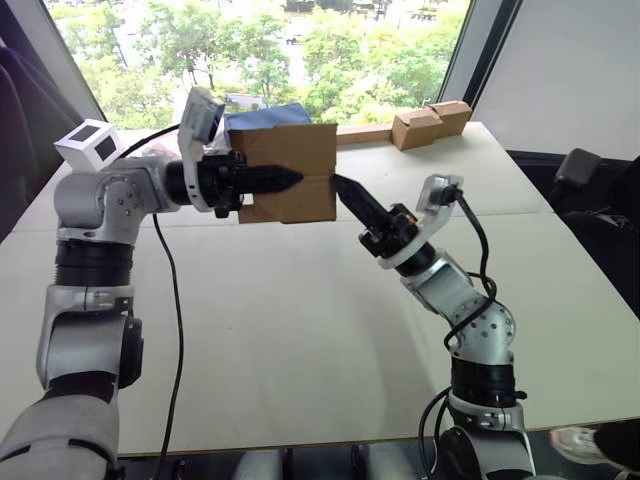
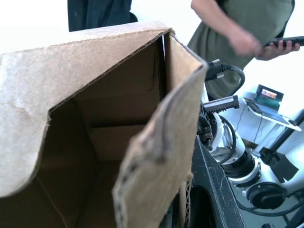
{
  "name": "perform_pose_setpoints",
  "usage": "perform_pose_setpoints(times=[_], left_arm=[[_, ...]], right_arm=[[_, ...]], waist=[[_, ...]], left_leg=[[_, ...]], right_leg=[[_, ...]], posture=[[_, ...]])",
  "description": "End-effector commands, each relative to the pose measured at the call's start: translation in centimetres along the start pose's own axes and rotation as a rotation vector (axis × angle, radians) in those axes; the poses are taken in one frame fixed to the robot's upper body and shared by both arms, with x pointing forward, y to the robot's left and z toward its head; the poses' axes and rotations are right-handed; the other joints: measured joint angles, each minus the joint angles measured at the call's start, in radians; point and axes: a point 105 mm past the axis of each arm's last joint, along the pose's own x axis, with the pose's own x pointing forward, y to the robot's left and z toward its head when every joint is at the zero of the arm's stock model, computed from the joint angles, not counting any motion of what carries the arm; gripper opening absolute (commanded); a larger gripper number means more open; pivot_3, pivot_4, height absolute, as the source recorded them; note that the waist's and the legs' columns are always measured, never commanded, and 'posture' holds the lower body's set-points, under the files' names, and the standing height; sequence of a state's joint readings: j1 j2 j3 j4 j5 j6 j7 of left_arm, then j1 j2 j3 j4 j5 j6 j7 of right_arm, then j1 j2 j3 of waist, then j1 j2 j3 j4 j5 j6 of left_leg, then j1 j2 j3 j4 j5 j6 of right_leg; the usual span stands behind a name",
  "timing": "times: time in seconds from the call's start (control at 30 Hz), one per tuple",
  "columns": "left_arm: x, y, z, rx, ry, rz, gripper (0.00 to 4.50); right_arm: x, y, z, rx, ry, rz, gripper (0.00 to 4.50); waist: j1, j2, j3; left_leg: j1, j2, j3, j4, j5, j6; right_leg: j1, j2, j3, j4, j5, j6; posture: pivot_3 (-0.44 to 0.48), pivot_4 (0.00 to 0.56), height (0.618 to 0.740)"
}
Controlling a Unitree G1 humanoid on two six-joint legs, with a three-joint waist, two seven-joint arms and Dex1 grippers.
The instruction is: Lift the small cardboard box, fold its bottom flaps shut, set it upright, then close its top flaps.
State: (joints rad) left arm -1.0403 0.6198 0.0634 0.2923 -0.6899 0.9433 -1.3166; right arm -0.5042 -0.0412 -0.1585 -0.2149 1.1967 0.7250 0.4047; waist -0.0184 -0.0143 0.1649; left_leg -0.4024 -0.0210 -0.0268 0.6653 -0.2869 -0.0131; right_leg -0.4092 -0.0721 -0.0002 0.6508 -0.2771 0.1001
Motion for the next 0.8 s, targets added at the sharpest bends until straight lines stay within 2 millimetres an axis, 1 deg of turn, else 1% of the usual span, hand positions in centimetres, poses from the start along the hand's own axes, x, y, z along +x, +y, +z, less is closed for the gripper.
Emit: perform_pose_setpoints(times=[0.03, 0.1, 0.17, 0.47, 0.57, 0.73, 0.8], left_arm=[[0.3, -0.7, 1.5, 0.064, -0.042, -0.029, 0.00], [0.3, -0.7, 1.5, 0.064, -0.045, -0.030, 0.00], [0.3, -0.7, 1.5, 0.065, -0.046, -0.029, 0.00], [0.0, -0.8, 1.5, 0.068, -0.053, -0.022, 0.00], [0.0, -0.7, 1.4, 0.066, -0.053, -0.020, 0.00], [0.1, -0.7, 1.5, 0.066, -0.052, -0.023, 0.00], [0.1, -0.8, 1.5, 0.066, -0.052, -0.026, 0.00]], right_arm=[[1.3, 2.8, -1.5, 0.025, 0.048, 0.120, 0.82], [1.2, 2.7, -1.7, 0.026, 0.052, 0.113, 0.82], [0.9, 2.5, -1.4, 0.022, 0.043, 0.098, 0.82], [-1.7, 1.1, 1.9, -0.025, -0.050, 0.005, 0.82], [-2.3, 0.9, 2.6, -0.029, -0.070, -0.013, 0.82], [-2.6, 0.7, 3.2, -0.036, -0.091, -0.041, 0.82], [-2.7, 0.3, 3.5, -0.048, -0.105, -0.064, 0.27]], waist=[[0.000, 0.000, 0.000], [0.000, 0.000, 0.000], [0.001, 0.000, 0.000], [0.001, 0.000, 0.000], [0.001, 0.000, 0.000], [0.001, 0.000, 0.000], [0.001, 0.000, 0.000]], left_leg=[[0.000, 0.000, 0.000, 0.000, 0.000, 0.000], [0.000, 0.000, 0.000, 0.000, 0.000, 0.000], [0.000, 0.000, 0.000, 0.000, 0.000, 0.000], [0.000, 0.000, 0.000, 0.000, 0.000, 0.000], [0.000, 0.000, 0.000, 0.000, 0.000, 0.000], [0.000, 0.000, 0.000, 0.000, 0.000, 0.000], [0.000, 0.000, 0.000, 0.000, 0.000, 0.000]], right_leg=[[0.000, 0.000, 0.000, 0.000, 0.000, 0.000], [0.000, 0.000, 0.000, 0.000, 0.000, 0.000], [0.000, 0.000, 0.000, 0.000, 0.000, 0.000], [0.000, 0.000, 0.000, 0.000, 0.000, 0.000], [0.000, 0.000, 0.000, 0.000, 0.000, 0.000], [0.000, 0.000, 0.000, 0.000, 0.000, 0.000], [0.000, 0.000, 0.000, 0.000, 0.000, 0.000]], posture=[[0.000, 0.150, 0.740], [0.000, 0.150, 0.740], [0.000, 0.150, 0.740], [0.000, 0.150, 0.740], [0.000, 0.150, 0.740], [0.000, 0.150, 0.740], [0.000, 0.150, 0.740]])
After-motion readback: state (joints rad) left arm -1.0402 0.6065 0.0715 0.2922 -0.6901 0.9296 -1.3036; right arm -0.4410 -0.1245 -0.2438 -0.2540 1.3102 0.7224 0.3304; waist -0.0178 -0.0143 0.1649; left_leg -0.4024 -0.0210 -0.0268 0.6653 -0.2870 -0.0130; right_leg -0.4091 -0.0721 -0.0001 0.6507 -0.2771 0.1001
